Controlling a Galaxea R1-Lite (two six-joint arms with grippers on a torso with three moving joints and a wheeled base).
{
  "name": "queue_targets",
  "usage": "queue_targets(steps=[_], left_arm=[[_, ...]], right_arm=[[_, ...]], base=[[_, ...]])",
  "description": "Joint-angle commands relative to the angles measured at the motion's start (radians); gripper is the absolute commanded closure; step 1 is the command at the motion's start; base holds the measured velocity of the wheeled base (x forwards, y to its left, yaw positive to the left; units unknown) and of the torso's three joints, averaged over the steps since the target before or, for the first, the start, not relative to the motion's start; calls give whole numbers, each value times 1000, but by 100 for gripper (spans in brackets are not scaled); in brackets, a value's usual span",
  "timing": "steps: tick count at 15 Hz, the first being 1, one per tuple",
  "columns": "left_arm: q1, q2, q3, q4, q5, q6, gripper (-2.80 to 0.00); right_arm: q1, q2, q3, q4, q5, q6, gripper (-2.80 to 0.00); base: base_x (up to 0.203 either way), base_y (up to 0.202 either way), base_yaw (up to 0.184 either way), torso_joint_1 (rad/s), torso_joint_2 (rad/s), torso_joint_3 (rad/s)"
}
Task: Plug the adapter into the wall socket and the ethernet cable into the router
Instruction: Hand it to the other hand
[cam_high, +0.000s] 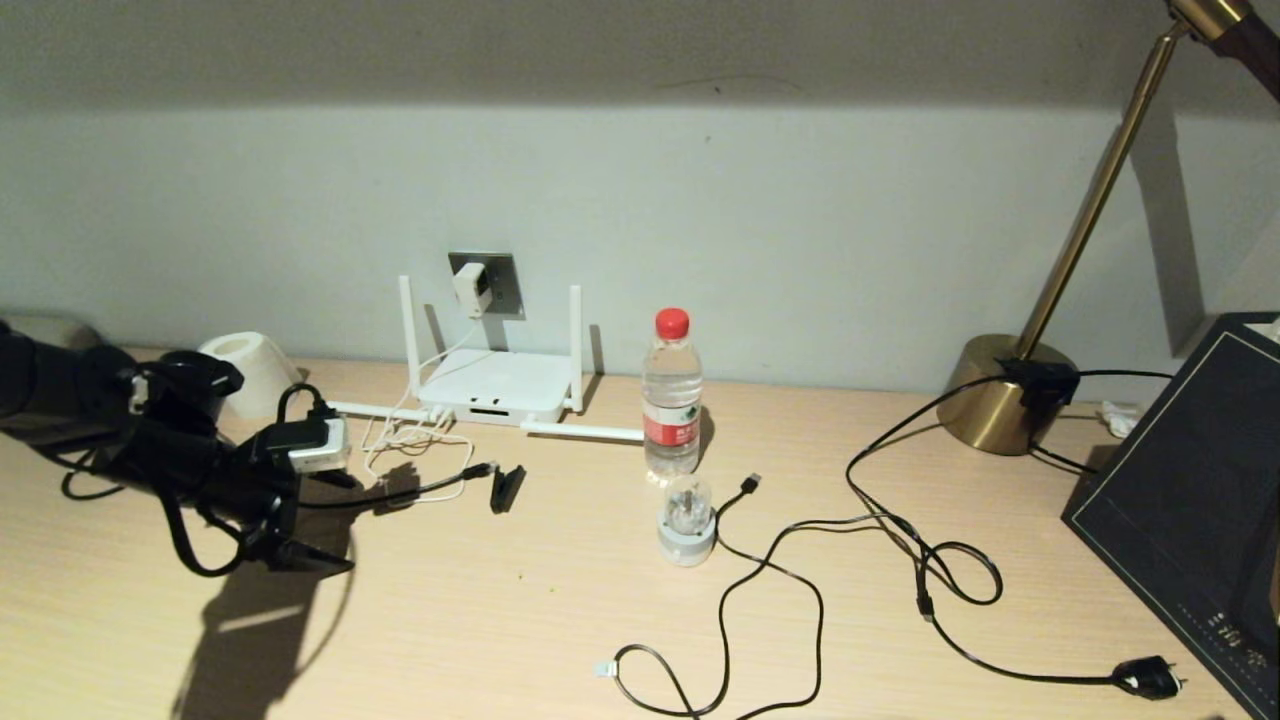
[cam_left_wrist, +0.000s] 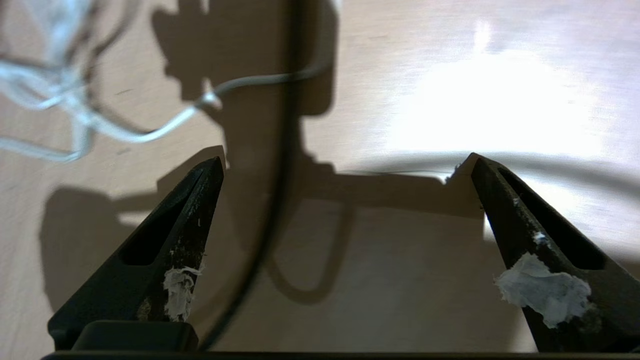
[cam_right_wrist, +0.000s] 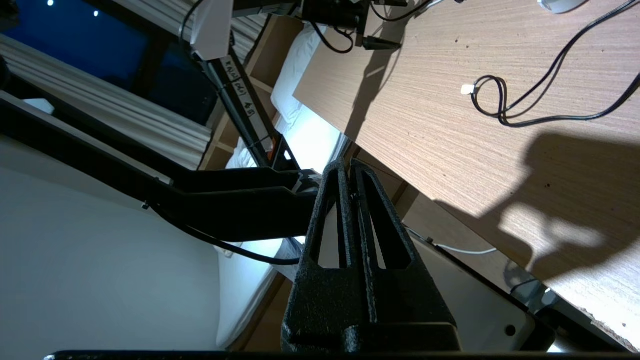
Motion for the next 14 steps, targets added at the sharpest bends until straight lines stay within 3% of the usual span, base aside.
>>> queue_targets(steps=[1,9,14], left_arm=[[-25,-72,79,1,-3,28,-280],[-108,-272,298,15,-3,28,-280],[-60,-199,151,65,-3,16,-280]], right_arm=[[-1,1,3,-2,3,3,0],[-1,-11,2,0,0,3,0],[-1,-28,2,1,0,3,0]], base=[[0,0,0,0,0,0],[0,0,0,0,0,0],[0,0,0,0,0,0]])
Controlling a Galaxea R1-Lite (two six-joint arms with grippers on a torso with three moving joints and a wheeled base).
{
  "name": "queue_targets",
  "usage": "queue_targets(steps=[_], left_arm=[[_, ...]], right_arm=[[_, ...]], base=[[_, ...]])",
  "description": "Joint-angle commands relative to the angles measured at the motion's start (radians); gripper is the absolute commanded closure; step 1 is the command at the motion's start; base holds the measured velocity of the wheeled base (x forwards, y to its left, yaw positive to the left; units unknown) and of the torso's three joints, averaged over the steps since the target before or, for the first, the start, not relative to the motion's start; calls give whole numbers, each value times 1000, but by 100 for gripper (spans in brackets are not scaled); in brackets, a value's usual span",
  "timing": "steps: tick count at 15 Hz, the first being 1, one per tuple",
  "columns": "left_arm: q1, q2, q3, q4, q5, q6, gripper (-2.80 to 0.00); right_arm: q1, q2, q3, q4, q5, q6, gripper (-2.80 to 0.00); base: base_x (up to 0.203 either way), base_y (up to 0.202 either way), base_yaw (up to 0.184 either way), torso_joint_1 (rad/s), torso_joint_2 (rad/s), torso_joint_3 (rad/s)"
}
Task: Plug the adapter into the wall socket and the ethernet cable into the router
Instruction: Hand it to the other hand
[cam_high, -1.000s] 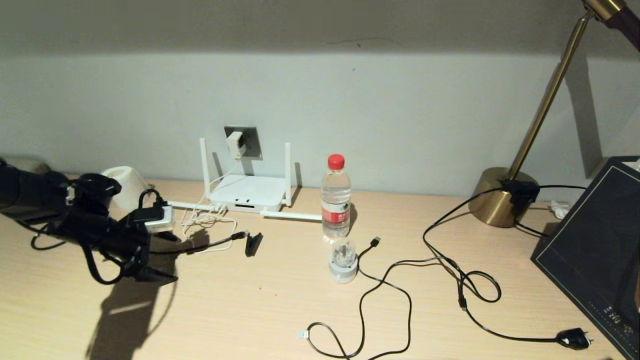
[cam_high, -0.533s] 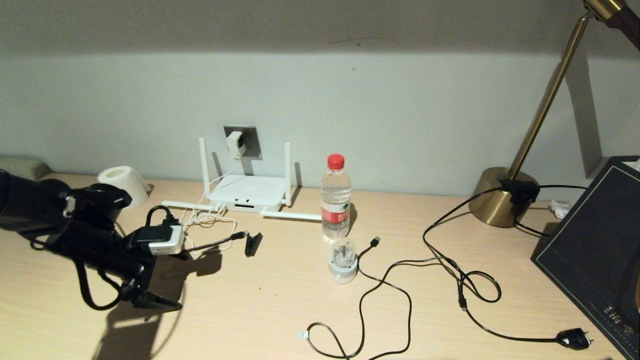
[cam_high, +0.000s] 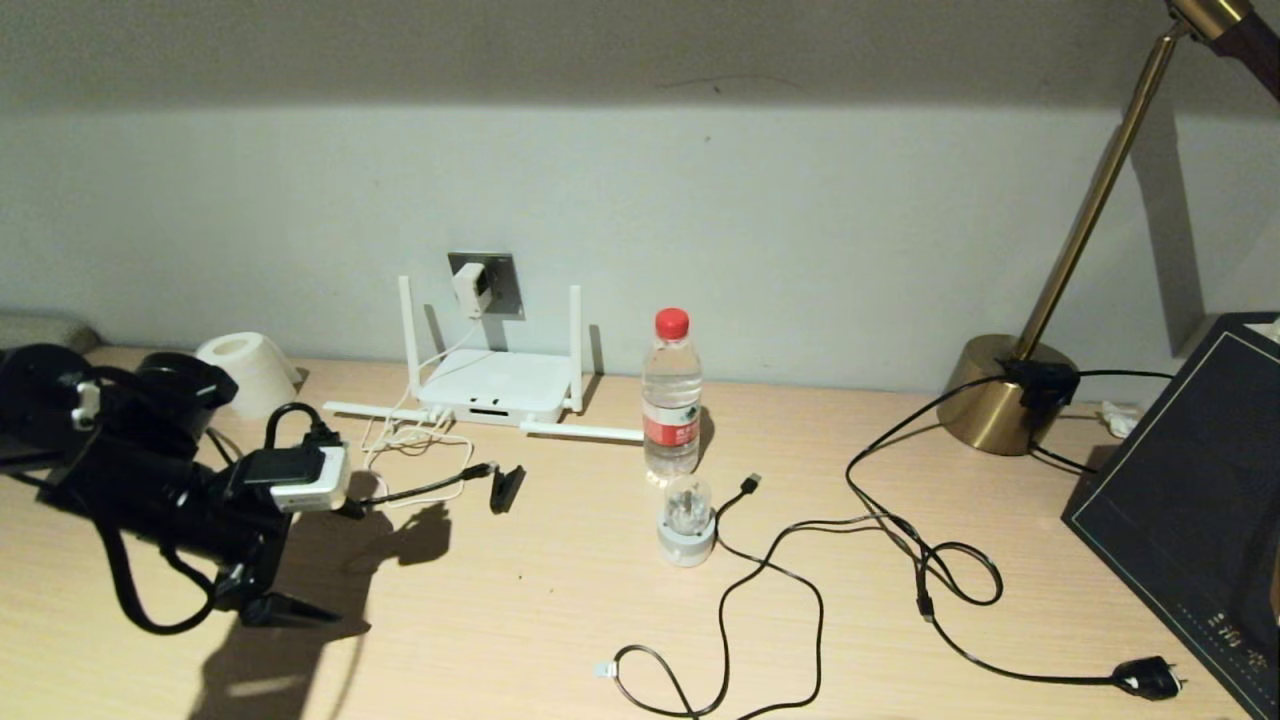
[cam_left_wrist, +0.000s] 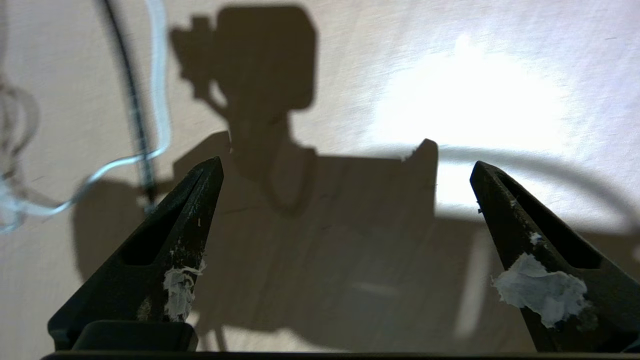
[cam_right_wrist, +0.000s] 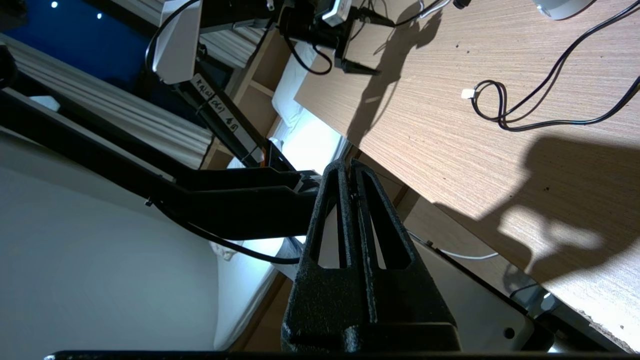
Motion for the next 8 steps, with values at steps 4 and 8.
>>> queue_targets(steps=[4,8], left_arm=[[46,203,-265,86,-18,-100,-280],[58,298,-339,92,-52,-180,-280]], right_arm=[[0,-8,0,-2,3,5,0],[0,-8,0,-2,5,5,0]], base=[[0,0,0,0,0,0],[0,0,0,0,0,0]])
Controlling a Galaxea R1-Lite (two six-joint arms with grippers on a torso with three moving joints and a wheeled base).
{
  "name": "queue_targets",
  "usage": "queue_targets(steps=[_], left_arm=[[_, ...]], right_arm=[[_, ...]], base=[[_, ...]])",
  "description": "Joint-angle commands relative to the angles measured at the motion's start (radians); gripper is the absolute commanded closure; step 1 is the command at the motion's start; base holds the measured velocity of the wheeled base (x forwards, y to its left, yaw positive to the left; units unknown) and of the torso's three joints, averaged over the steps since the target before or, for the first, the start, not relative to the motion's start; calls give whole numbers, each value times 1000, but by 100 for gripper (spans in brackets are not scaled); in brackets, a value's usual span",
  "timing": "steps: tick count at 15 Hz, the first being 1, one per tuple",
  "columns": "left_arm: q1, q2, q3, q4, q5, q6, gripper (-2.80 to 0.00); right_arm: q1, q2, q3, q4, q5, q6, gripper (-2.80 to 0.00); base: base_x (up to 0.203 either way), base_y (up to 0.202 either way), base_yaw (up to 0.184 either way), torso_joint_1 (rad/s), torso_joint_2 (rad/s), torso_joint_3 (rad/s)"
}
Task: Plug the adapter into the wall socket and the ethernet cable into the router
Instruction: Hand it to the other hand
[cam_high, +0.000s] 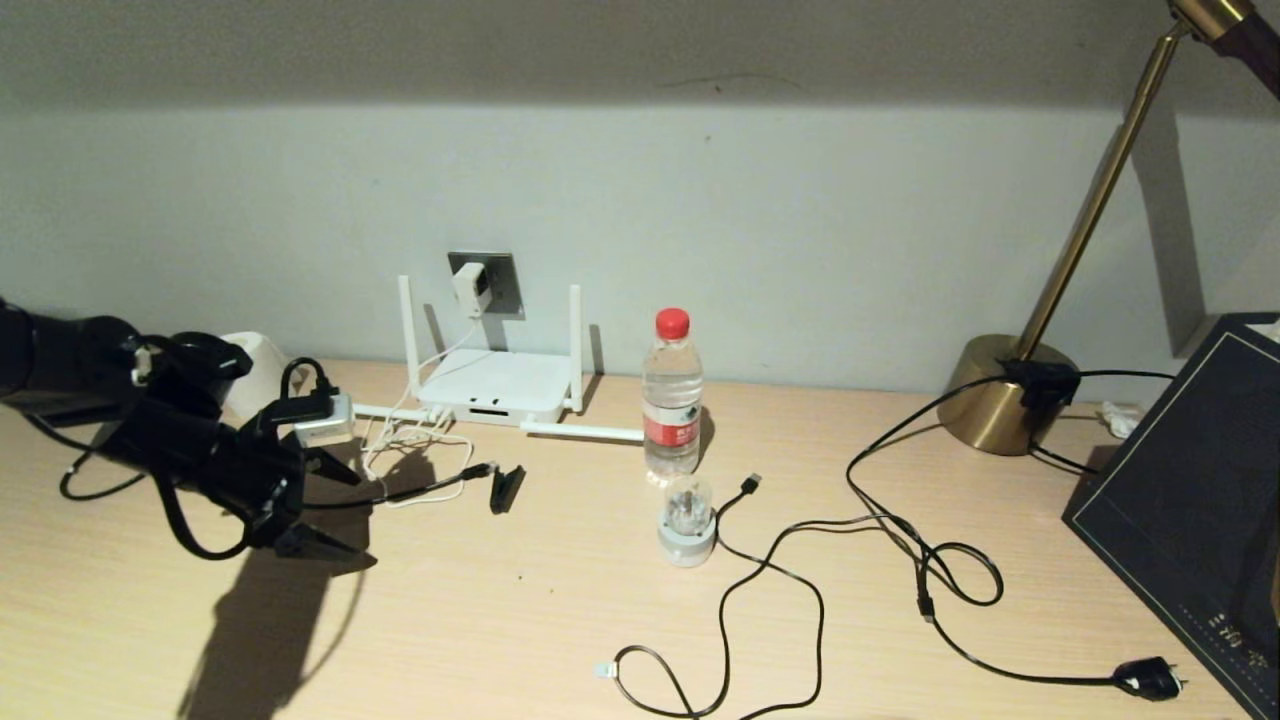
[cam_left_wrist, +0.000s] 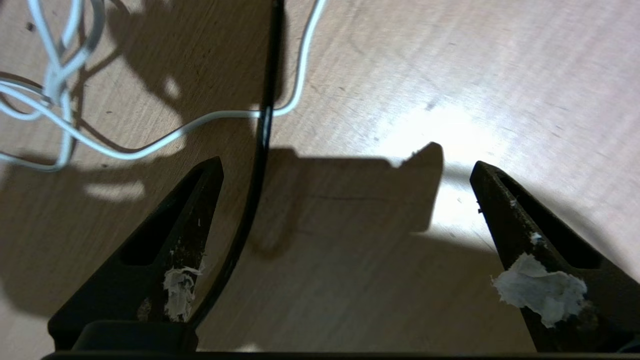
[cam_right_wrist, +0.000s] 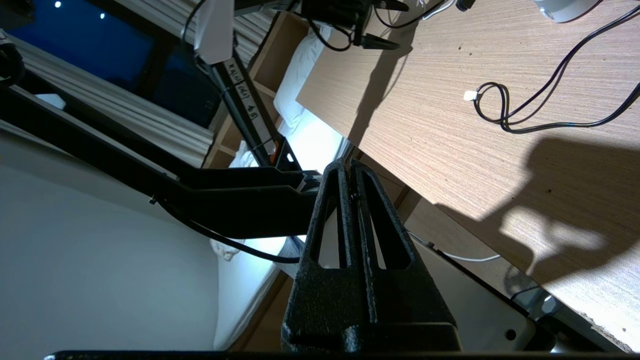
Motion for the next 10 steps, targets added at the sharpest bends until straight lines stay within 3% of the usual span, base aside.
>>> queue_targets(steps=[1,10], left_arm=[[12,78,-33,1,-5,2,-280],[28,110,-58,-44,-16,2,-280]], right_arm=[[0,0,0,-2,3,5,0],[0,0,1,-2,5,6,0]], base=[[0,0,0,0,0,0],[0,0,0,0,0,0]])
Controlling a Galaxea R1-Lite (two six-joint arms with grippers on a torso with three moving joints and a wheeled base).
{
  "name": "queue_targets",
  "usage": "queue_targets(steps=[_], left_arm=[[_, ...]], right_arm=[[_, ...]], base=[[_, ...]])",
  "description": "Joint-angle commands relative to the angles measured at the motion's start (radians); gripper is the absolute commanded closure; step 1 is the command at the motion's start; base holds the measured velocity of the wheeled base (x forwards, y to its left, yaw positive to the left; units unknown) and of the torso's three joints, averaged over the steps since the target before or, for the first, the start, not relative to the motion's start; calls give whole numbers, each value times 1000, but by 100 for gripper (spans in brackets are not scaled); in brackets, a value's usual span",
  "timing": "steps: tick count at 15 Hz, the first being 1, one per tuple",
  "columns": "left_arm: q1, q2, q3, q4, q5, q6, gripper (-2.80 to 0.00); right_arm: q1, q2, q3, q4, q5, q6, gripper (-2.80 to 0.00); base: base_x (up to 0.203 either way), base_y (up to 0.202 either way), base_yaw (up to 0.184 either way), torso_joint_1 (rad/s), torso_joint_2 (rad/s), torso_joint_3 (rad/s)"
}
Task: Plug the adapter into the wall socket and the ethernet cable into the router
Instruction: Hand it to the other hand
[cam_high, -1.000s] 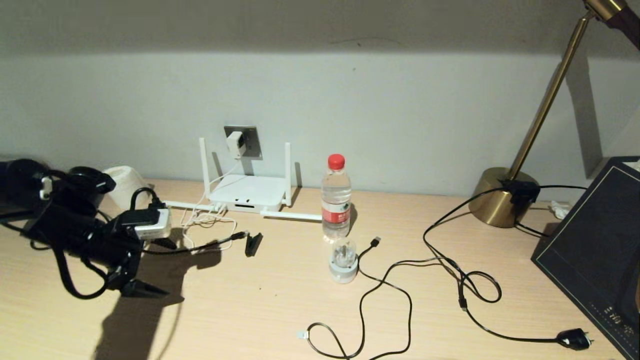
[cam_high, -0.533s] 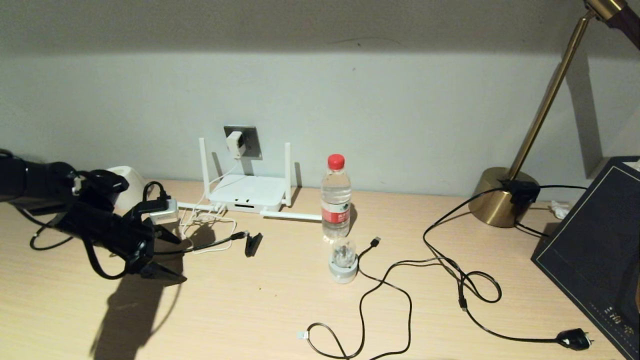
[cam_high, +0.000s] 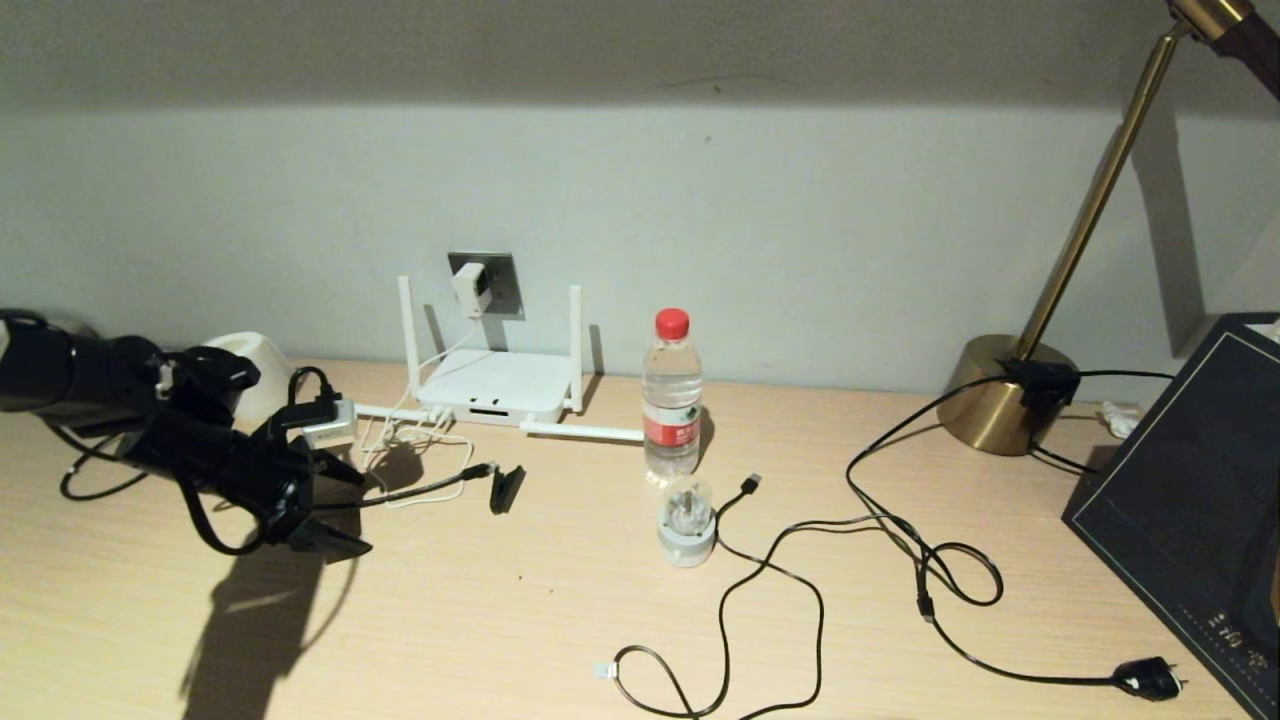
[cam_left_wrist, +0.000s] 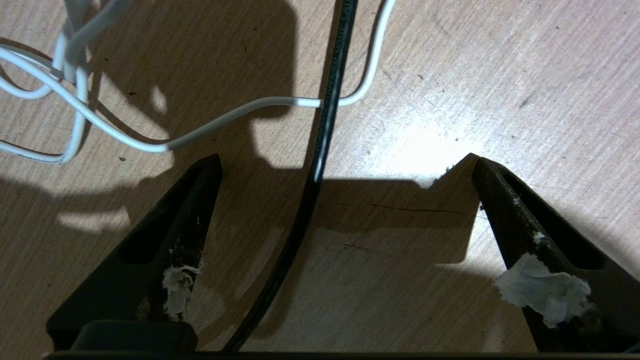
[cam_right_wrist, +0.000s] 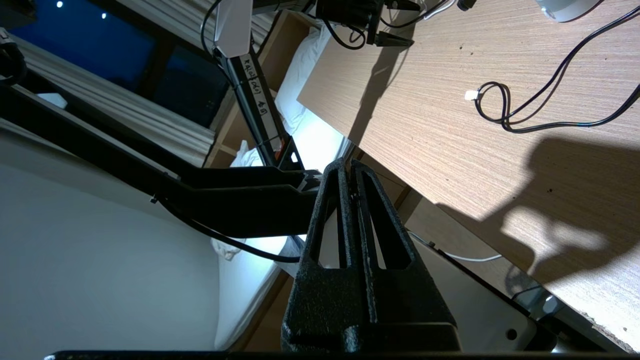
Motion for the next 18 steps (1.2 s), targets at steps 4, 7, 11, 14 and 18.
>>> queue_targets(steps=[4,7,11,14,18], left_arm=[[0,-39,83,15,1,11,-280],[-1,-75,144,23,5,16,-280],[-2,-125,211,23,7,19,-280],[-9,-161,272,24,7,43,-280],[-54,-199,335,20,11,55,-280]], right_arm=[[0,1,1,-1,3,5,0],[0,0,1,-1,2,5,0],[0,0,1,-1,2,6,0],[0,0,-1,-1,2,6,0],[0,-2,-1,-1,2,6,0]], base=[[0,0,0,0,0,0],[0,0,0,0,0,0],[0,0,0,0,0,0],[0,0,0,0,0,0],[0,0,0,0,0,0]])
